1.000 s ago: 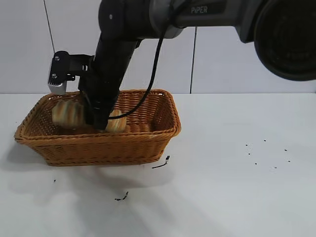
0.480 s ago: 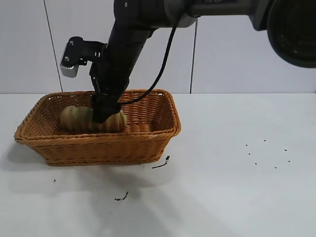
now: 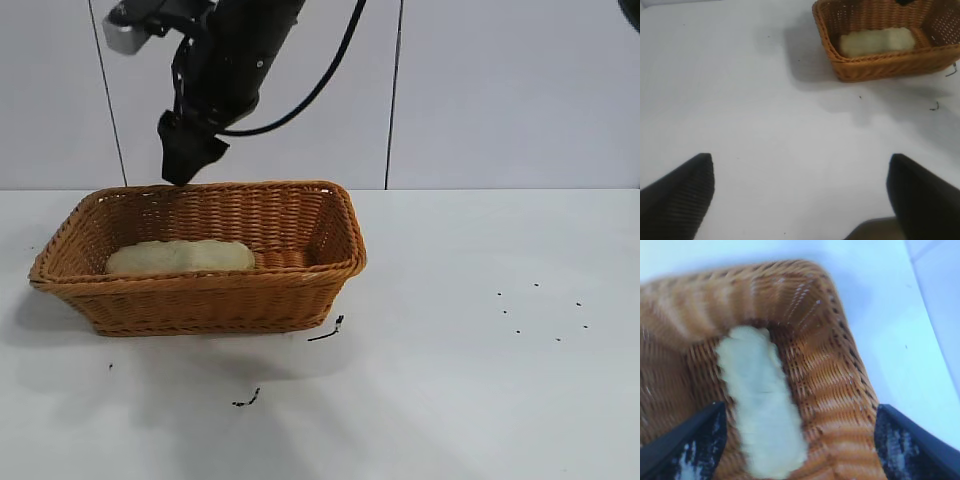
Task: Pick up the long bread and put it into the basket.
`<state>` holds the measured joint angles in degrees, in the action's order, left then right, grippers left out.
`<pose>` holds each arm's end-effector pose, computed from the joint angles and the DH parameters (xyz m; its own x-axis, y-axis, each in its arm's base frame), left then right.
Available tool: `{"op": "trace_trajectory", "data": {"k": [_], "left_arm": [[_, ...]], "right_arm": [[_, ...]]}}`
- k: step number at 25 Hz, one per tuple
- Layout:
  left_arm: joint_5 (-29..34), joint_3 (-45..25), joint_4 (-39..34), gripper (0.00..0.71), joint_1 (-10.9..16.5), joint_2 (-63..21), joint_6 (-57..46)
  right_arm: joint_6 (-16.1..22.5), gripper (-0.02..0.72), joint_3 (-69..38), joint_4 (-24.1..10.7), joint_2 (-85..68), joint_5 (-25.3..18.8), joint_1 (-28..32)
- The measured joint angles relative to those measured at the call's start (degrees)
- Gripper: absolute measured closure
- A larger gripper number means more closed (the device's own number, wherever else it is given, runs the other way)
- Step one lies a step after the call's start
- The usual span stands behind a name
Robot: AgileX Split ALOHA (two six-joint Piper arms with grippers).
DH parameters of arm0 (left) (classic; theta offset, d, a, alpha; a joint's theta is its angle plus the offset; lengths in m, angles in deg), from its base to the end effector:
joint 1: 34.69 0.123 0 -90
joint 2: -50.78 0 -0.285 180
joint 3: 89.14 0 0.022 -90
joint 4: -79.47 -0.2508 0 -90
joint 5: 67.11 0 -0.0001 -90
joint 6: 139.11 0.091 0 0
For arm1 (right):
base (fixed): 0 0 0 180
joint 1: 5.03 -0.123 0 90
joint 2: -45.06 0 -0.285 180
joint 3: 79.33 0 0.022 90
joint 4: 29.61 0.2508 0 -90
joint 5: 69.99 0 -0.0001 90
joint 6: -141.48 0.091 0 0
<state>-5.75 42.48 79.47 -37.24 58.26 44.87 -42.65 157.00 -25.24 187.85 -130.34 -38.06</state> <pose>-0.0065 0.0003 0.2774 -0.4528 0.0896 -0.8871 0.0761 0.9952 0.0617 0.4374 0.2916 0.2568 -0.6809 -0.4835 -0.5500 -0.5980 0.8006 0.0365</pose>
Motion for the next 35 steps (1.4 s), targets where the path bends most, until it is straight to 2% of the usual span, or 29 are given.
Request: {"op": "trace_trajectory", "data": {"k": [2,5,9,16,21,30,35], "left_arm": [[0.0,0.0,0.0,0.014,0.0,0.0,0.0],[0.0,0.0,0.0,0.014,0.0,0.0,0.0],[0.0,0.0,0.0,0.014,0.0,0.0,0.0],[0.0,0.0,0.0,0.014,0.0,0.0,0.0],[0.0,0.0,0.0,0.014,0.0,0.0,0.0],[0.0,0.0,0.0,0.014,0.0,0.0,0.0],[0.0,0.0,0.0,0.014,0.0,0.0,0.0]], "right_arm": [[3.29,0.146,0.0,-1.3,0.0,-1.67,1.75],[5.32,0.146,0.1,-1.7,0.0,-2.58,5.25],[5.66,0.146,0.1,-2.01,0.0,-3.7,11.29],[5.7,0.146,0.1,-4.37,0.0,-8.79,23.55],[5.7,0.146,0.1,-4.82,-0.52,-9.06,30.31],[5.7,0.146,-0.79,-6.42,-7.96,-9.12,32.07],[5.7,0.146,-14.88,-6.53,-20.76,-9.07,32.35]]}}
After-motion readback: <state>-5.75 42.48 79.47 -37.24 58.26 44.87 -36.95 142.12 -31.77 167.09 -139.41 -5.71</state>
